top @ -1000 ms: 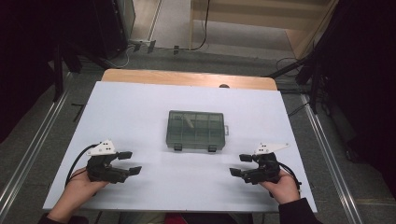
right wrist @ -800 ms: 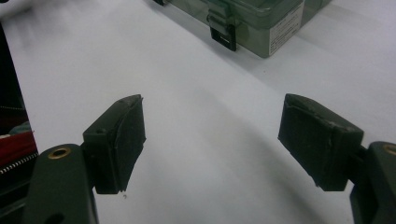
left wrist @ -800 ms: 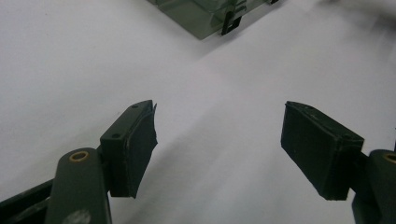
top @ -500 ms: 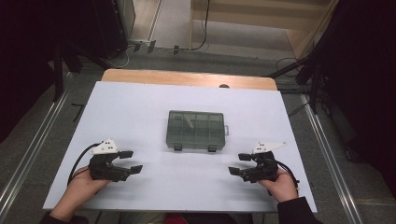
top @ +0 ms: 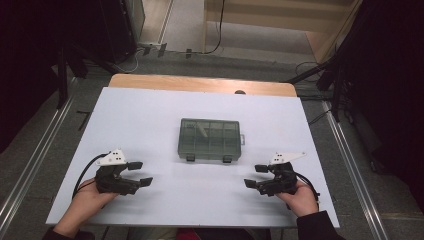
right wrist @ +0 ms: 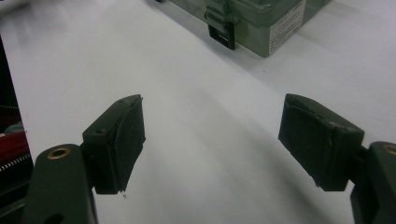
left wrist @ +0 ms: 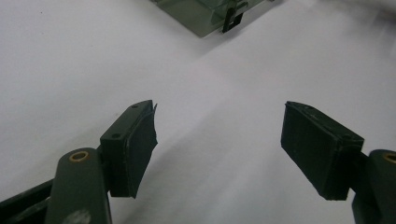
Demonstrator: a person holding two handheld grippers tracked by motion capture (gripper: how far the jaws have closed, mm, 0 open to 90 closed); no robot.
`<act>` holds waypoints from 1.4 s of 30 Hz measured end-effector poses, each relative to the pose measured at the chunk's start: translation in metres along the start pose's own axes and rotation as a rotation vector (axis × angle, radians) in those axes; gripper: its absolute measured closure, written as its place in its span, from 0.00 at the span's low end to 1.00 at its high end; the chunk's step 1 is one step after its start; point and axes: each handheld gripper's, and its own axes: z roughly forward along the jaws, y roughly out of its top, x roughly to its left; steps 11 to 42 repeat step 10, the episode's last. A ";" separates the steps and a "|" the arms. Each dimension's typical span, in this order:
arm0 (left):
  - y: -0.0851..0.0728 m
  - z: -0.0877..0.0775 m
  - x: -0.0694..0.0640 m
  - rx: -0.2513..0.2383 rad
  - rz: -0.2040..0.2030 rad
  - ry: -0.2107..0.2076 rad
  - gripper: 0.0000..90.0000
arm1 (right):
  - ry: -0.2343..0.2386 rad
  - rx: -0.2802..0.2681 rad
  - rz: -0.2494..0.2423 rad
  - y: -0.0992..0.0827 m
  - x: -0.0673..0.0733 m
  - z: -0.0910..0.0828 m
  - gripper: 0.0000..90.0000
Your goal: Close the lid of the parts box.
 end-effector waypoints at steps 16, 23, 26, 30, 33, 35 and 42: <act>0.000 0.000 0.001 0.002 0.001 -0.001 0.29 | 0.001 0.000 -0.003 0.000 0.000 0.000 0.26; 0.000 0.000 0.001 0.002 0.001 -0.001 0.29 | 0.001 0.000 -0.003 0.000 0.000 0.000 0.26; 0.000 0.000 0.001 0.002 0.001 -0.001 0.29 | 0.001 0.000 -0.003 0.000 0.000 0.000 0.26; 0.000 0.000 0.001 0.002 0.001 -0.001 0.29 | 0.001 0.000 -0.003 0.000 0.000 0.000 0.26; 0.000 0.000 0.001 0.002 0.001 -0.001 0.29 | 0.001 0.000 -0.003 0.000 0.000 0.000 0.26; 0.000 0.000 0.001 0.002 0.001 -0.001 0.29 | 0.001 0.000 -0.003 0.000 0.000 0.000 0.26; 0.000 0.000 0.001 0.002 0.001 -0.001 0.29 | 0.001 0.000 -0.003 0.000 0.000 0.000 0.26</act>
